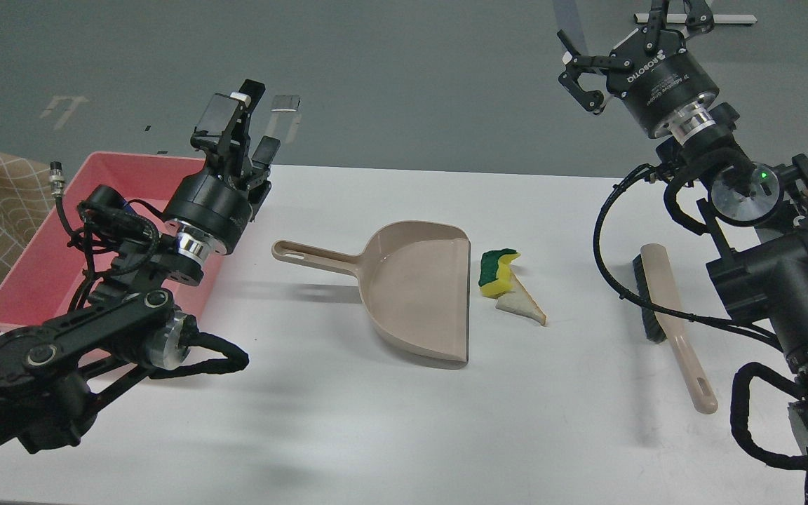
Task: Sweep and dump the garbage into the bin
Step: 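Move the left gripper down toward the dustpan handle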
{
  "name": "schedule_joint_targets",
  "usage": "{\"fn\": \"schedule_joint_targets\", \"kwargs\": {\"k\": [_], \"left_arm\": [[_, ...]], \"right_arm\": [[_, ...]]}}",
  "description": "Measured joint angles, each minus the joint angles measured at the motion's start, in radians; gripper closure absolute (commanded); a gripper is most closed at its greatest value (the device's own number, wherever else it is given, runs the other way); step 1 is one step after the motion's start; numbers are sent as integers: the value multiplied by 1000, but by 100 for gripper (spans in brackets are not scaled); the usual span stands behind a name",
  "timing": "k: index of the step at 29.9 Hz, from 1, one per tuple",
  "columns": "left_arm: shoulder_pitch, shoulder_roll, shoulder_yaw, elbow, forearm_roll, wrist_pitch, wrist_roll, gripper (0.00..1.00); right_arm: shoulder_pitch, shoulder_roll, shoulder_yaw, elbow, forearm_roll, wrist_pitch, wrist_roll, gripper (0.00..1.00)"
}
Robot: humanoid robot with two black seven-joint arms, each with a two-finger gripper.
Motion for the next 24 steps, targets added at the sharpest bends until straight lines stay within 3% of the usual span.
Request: {"fn": "schedule_joint_targets", "kwargs": {"k": [9, 24], "left_arm": [[132, 9, 1, -103, 134, 5, -2, 2], [326, -41, 1, -125, 323, 5, -4, 2]], "right_arm": [[-10, 0, -2, -6, 0, 0, 0, 0], [-31, -1, -2, 0, -1, 0, 0, 0]]}}
